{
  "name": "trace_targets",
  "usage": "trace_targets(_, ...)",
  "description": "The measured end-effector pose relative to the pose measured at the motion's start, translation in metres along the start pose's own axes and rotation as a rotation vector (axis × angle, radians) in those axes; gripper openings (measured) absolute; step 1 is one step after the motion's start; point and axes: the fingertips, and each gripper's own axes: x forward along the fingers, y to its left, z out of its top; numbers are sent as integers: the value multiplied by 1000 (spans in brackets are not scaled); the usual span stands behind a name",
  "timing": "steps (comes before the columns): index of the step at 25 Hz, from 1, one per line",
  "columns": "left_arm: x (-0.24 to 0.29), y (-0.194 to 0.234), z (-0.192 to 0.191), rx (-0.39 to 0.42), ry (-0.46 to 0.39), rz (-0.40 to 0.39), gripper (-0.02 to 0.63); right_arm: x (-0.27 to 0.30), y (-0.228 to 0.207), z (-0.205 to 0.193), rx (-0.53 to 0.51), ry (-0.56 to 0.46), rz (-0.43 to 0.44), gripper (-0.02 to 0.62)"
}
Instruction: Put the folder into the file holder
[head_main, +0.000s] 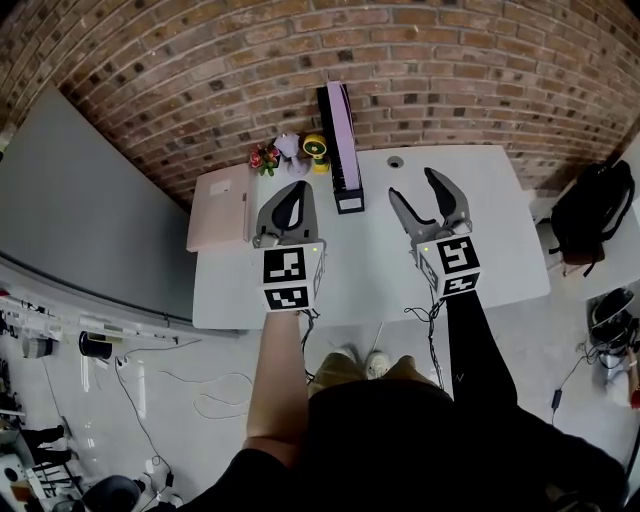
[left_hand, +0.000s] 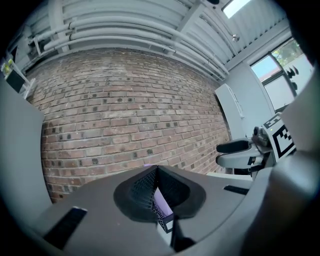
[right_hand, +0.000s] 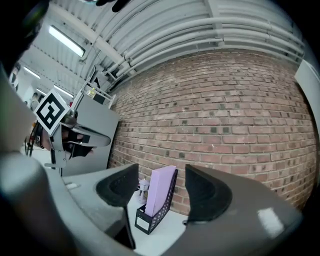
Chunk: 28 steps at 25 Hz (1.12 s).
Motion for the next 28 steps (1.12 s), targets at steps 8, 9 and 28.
trace_targets(8,-10,1,6,8,-26,0,8,0,9,-1,-30,4,19,284)
trace_targets(9,-9,-2,6,8,-27,-6,8,0,9,0,-35,2,21,284)
trace_targets(28,-4,-11,-2,-41,-37,-11,8,-2,6,-8,-1,24,15,284)
